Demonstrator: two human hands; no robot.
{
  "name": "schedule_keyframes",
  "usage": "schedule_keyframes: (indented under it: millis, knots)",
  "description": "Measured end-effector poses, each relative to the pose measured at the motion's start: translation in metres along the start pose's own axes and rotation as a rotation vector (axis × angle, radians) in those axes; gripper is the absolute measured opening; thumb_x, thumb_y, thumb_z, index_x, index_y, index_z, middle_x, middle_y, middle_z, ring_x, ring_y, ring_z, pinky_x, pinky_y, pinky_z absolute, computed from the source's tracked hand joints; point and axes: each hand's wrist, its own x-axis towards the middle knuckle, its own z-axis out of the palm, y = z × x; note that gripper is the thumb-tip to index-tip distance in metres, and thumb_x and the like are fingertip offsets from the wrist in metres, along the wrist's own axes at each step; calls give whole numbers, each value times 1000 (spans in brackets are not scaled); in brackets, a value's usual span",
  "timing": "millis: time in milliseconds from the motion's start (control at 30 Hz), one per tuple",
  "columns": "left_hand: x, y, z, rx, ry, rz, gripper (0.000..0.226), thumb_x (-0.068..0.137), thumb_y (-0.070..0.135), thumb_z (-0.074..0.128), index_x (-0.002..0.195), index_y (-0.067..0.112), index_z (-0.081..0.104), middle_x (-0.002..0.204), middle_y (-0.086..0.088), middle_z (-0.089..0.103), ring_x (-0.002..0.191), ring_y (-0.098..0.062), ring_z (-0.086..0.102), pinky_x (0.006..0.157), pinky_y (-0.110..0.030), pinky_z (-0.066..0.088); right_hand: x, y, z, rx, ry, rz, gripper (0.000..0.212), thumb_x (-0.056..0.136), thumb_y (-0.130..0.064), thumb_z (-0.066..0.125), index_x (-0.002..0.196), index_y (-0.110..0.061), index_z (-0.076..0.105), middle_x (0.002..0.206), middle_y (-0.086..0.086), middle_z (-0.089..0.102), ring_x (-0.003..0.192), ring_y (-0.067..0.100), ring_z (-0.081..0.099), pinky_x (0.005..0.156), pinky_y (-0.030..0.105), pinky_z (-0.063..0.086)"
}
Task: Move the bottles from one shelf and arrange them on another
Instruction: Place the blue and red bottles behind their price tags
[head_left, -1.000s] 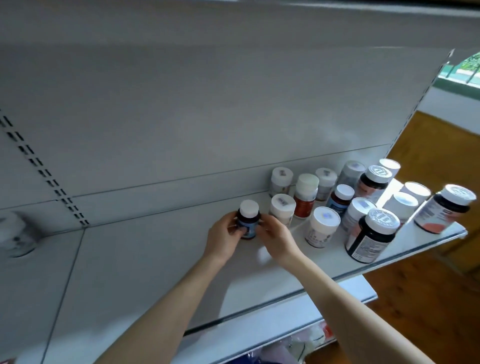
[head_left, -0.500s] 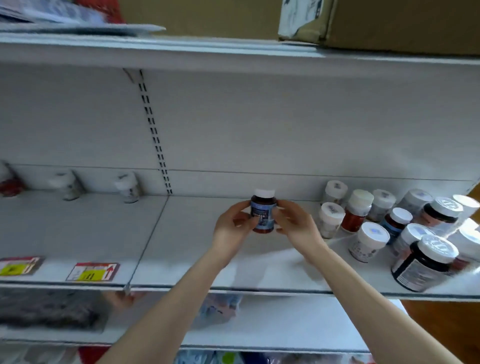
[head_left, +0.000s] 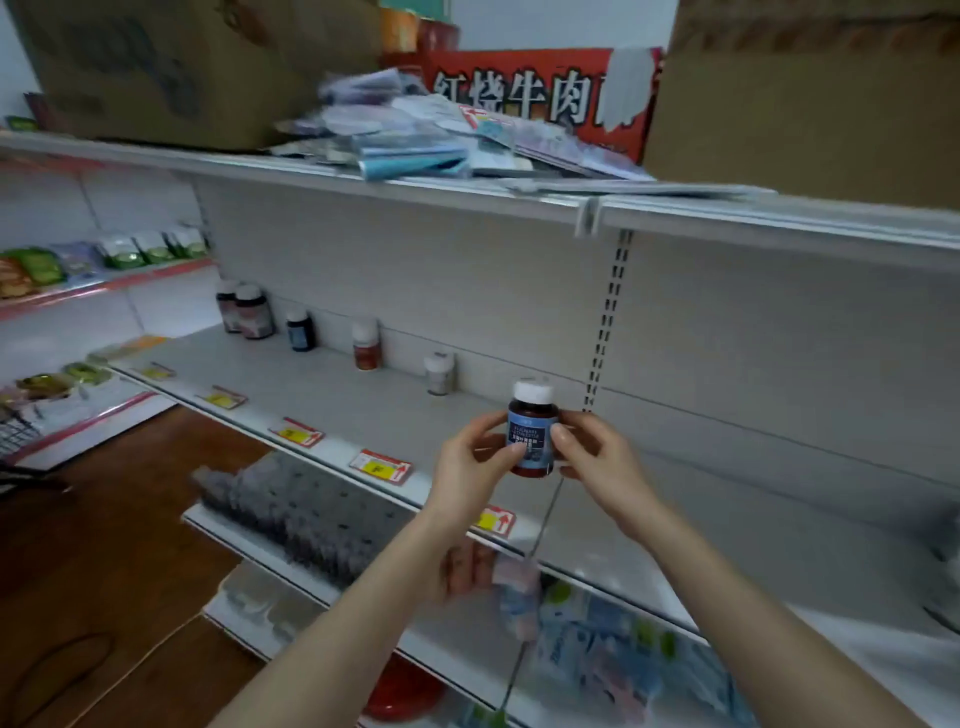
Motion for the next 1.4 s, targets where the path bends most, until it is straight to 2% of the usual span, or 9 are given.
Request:
schedule_keyframes:
  millis: [100, 333, 433, 633, 800, 900, 1000, 1100, 1400]
  knots:
    - [7, -4, -80, 29, 63, 6, 37, 82, 6, 63, 117, 15, 56, 93, -2, 62, 74, 7, 61, 65, -7, 50, 18, -14, 78, 1, -55, -9, 27, 91, -19, 53, 118, -14, 55, 106, 6, 62, 97, 22, 61, 81, 37, 52]
    - [32, -30, -243, 99, 155, -35, 43, 80, 10, 66, 122, 14, 56, 109, -12, 66, 101, -20, 63, 89, -34, 52, 54, -38, 243, 70, -166, 21, 27, 91, -17, 53, 117, -12, 55, 100, 3, 63, 95, 21, 62, 73, 23, 53]
    - [45, -41, -287, 96, 184, -40, 42, 80, 8, 65, 121, 13, 56, 111, -11, 65, 99, -18, 62, 85, -28, 52, 70, -43, 289, 32, -197, 32, 31, 89, -18, 58, 119, -10, 56, 100, 2, 63, 98, 20, 61, 89, 39, 52]
    - [91, -67, -350, 133, 224, -45, 42, 80, 9, 65, 121, 16, 55, 108, -3, 63, 93, -7, 58, 78, -17, 50, 128, -40, 357, -8, -268, 27, 35, 86, -15, 61, 120, -7, 54, 106, 8, 62, 97, 17, 58, 83, 27, 51]
    - [148, -89, -385, 194, 223, -58, 45, 79, 7, 66, 122, 14, 53, 97, 0, 61, 82, -1, 57, 67, -3, 47, 192, -25, 395, -87, -295, -15, 33, 86, -24, 61, 118, -15, 55, 115, 10, 64, 106, 22, 61, 95, 44, 50]
    - [195, -102, -403, 224, 229, -119, 46, 79, 7, 67, 122, 8, 52, 105, -7, 62, 90, -14, 59, 69, -12, 50, 234, -22, 415, -103, -301, 7, 33, 87, -23, 60, 119, -15, 54, 116, 8, 63, 106, 20, 60, 94, 39, 50]
    - [236, -112, -416, 261, 217, -122, 37, 78, 5, 66, 114, 5, 58, 101, -3, 62, 91, -13, 58, 64, -4, 47, 269, -20, 429, -109, -271, -7, 36, 88, -22, 59, 122, -12, 52, 113, 8, 64, 96, 14, 62, 83, 25, 50]
    - [269, -127, -422, 284, 197, -130, 32, 77, 4, 66, 109, 4, 62, 107, -8, 66, 93, -16, 62, 73, -14, 48, 294, -18, 440, -134, -243, 37, 36, 87, -19, 60, 121, -11, 53, 101, 3, 62, 83, 5, 59, 71, 14, 46]
    - [342, -169, -442, 361, -50, -56, 26, 80, 4, 64, 107, 3, 63, 107, -13, 68, 88, -12, 59, 62, 4, 41, 334, -2, 471, -224, -1, 141, 30, 84, -12, 64, 111, -1, 56, 93, 1, 59, 86, 12, 59, 83, 31, 50]
